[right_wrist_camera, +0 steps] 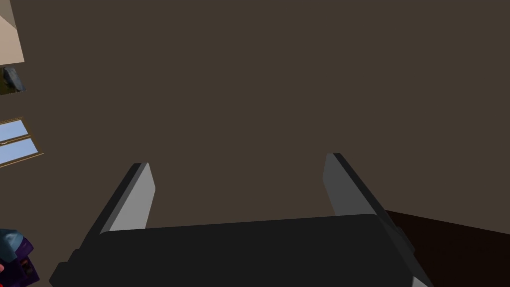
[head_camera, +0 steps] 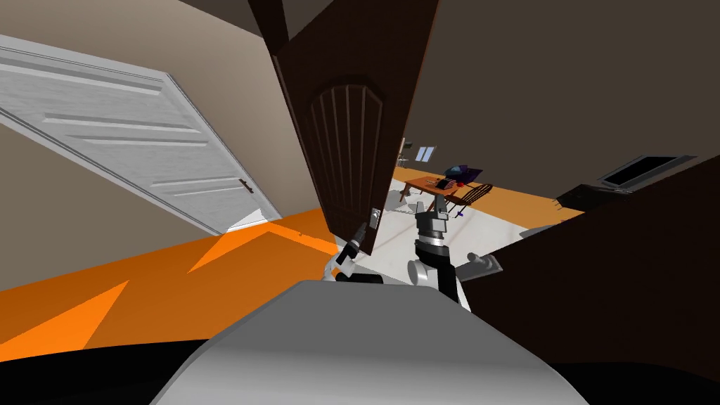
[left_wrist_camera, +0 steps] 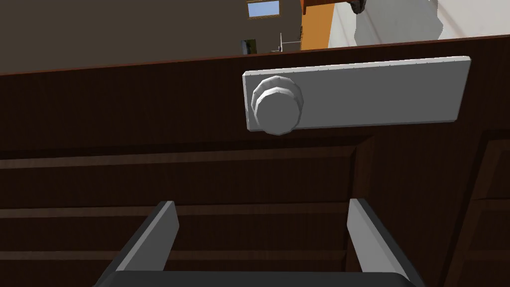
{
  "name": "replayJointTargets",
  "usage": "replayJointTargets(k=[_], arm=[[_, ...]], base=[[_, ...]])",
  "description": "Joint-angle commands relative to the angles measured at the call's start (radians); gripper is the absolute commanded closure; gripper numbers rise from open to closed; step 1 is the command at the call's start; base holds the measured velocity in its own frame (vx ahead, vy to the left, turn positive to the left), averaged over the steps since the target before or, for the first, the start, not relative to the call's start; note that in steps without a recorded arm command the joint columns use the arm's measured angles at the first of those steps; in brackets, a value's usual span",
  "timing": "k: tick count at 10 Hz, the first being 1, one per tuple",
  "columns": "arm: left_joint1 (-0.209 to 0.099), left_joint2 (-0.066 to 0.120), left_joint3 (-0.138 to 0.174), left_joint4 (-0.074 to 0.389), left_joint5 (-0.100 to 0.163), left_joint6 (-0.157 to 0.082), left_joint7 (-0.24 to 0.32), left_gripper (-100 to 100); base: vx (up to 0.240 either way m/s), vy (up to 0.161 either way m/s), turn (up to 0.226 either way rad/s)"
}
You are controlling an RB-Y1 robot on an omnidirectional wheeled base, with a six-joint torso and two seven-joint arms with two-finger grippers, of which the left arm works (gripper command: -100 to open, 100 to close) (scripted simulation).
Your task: Push the door open
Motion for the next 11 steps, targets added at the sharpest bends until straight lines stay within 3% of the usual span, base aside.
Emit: replayJointTargets(k=[1, 4, 6, 7, 8, 11], arm=[[-0.002, 0.005, 0.004, 0.004, -0.001, -0.003, 0.000, -100], [-0.013, -0.003, 0.015, 0.022, -0.004, -0.014, 0.001, -100], [-0.021, -0.025, 0.024, 0.036, -0.005, -0.022, 0.001, -100], [-0.018, -0.018, 0.021, 0.032, -0.005, -0.020, 0.001, -100], [-0.018, -0.018, 0.021, 0.032, -0.005, -0.020, 0.001, 100], [-0.018, -0.018, 0.021, 0.032, -0.005, -0.020, 0.001, 100]], base=[[0.183, -0.102, -0.019], [0.210, -0.147, -0.028], [0.208, -0.096, -0.033], [0.103, -0.046, 0.001], [-0.015, 0.006, 0.006], [-0.029, 0.016, -0.001]])
